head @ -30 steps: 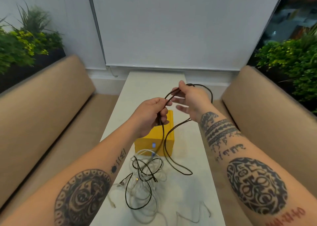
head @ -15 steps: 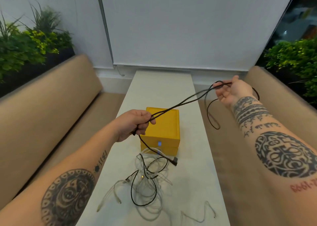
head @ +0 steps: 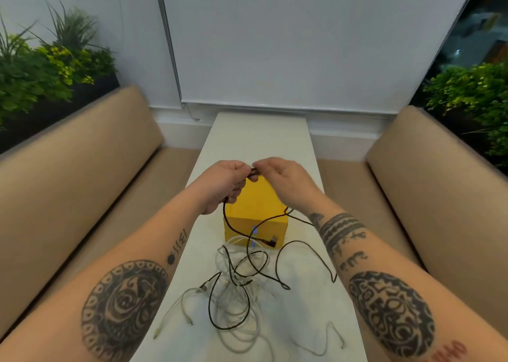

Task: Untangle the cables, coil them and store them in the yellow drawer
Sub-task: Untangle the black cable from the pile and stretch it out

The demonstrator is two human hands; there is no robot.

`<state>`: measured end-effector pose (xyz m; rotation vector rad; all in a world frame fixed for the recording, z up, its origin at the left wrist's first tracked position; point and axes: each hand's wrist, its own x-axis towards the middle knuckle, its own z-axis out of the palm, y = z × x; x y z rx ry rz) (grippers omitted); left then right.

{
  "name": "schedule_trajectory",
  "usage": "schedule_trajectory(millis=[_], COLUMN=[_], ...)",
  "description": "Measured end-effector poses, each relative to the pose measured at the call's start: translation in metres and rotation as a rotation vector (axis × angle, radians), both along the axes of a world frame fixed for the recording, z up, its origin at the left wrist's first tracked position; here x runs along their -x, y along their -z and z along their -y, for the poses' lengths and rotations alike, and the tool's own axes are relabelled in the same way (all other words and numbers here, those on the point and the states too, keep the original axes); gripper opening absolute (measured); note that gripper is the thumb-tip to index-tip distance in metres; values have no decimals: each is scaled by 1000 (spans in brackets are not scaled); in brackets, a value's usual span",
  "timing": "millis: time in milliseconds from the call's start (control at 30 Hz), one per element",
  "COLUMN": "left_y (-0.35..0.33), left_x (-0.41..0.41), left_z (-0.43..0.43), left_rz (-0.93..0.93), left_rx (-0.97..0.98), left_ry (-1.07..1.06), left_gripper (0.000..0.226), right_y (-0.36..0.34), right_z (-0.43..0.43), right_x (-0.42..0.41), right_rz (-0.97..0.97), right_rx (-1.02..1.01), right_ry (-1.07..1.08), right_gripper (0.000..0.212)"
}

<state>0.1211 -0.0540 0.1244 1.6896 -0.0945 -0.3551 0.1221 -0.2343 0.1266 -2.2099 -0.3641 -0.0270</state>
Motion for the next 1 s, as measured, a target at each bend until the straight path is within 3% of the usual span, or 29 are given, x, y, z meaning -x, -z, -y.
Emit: schedule_trajectory(millis=[233,467,600,833,1000], left_y=[-12,-2,4,7,12], left_x=[0,8,6,14,21], left_z=[-21,-42,-50,-56,-65], left_rz=[57,-65,-80,-122,-146], left_rx=[-121,-35,25,-27,7], left_ry=[40,126,53,144,31], left_gripper=[27,26,25,27,27], right_y=[-5,-21,-23,-11,-5], right_z=[15,32,47,63,80], right_x=[-8,-16,-19,-27,-25], right_rz=[77,-16,-101,-34,-89], right_rx=[179,196,252,130,190], right_ry=[-151,-103,-100,95,77], right_gripper=[23,21,26,27,30])
